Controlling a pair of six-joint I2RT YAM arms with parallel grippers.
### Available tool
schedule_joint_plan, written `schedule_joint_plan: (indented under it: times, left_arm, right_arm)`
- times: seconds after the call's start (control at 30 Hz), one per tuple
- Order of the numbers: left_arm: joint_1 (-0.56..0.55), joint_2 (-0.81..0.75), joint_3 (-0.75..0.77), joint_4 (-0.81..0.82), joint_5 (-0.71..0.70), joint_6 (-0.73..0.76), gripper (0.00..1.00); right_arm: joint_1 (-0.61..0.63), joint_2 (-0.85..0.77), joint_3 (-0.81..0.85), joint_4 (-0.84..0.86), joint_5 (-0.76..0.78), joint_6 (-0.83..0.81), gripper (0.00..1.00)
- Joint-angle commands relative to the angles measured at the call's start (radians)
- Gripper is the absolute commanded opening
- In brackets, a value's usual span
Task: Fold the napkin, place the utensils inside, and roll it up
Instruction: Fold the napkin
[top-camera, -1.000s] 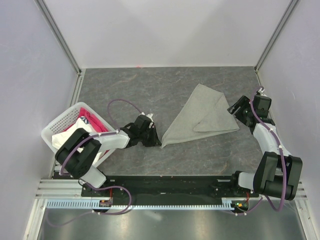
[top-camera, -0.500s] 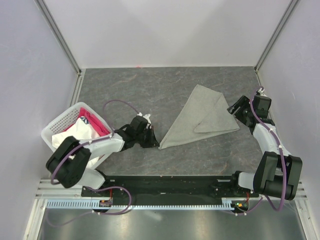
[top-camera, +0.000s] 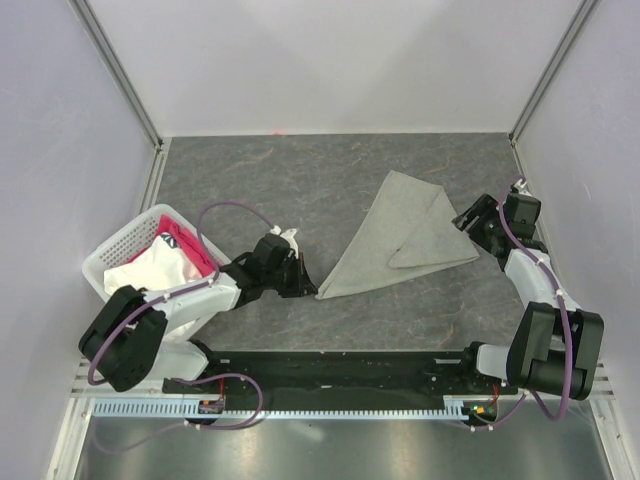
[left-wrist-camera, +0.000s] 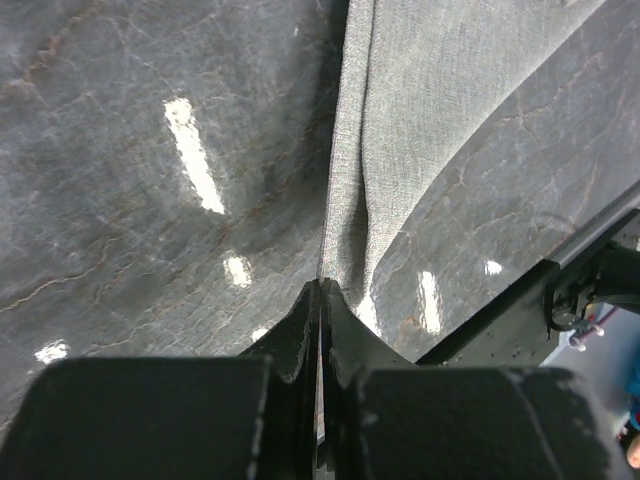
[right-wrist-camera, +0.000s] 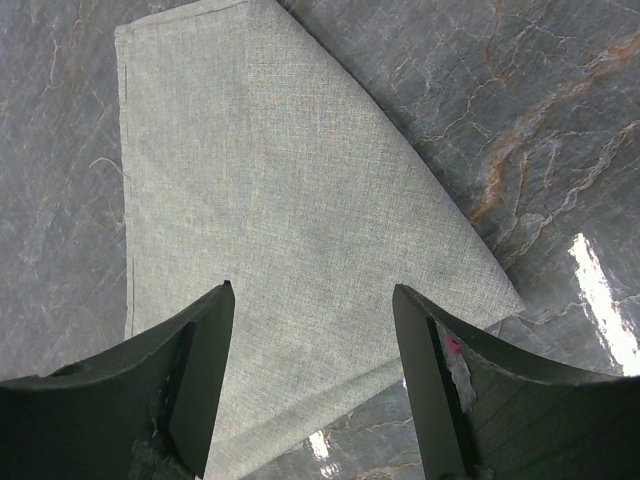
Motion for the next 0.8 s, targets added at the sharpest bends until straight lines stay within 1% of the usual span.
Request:
schedule_joint_plan:
  times: [0.0, 0.1, 0.17, 0.3, 0.53, 0.57, 0.7, 0.77]
  left_arm:
    - [-0.003, -0.026, -0.010, 0.079, 0.059, -0.020, 0.02]
    - [-0.003, -0.027, 0.005, 0.140, 0.091, -0.060, 0.02]
    - [-0.005, -0.007, 0.022, 0.211, 0.129, -0.097, 0.02]
    - [-0.015, 0.086, 0.089, 0.313, 0.186, -0.145, 0.02]
    - [-0.070, 0.310, 0.327, 0.398, 0.232, -0.184, 0.02]
    - [-0.075, 0.363, 0.358, 0.403, 0.235, -0.194, 0.02]
    - [-0.101, 0.488, 0.548, 0.424, 0.263, -0.218, 0.02]
    - [-0.121, 0.532, 0.608, 0.430, 0.278, -0.235, 0.02]
  right_arm:
    - [-0.002, -0.006, -0.009, 0.032, -0.015, 0.006, 0.73]
    - [-0.002, -0.006, -0.009, 0.032, -0.020, 0.006, 0.73]
    - [-0.002, -0.009, -0.012, 0.034, -0.021, 0.006, 0.73]
    - [0.000, -0.018, -0.012, 0.034, -0.027, 0.004, 0.73]
    - [0.000, -0.029, -0.021, 0.040, -0.067, 0.006, 0.73]
    - [0.000, -0.032, -0.024, 0.041, -0.069, 0.004, 0.73]
    - [-0.002, -0.047, -0.047, 0.038, -0.072, -0.014, 0.73]
    - [0.000, -0.048, -0.053, 0.034, -0.076, -0.018, 0.73]
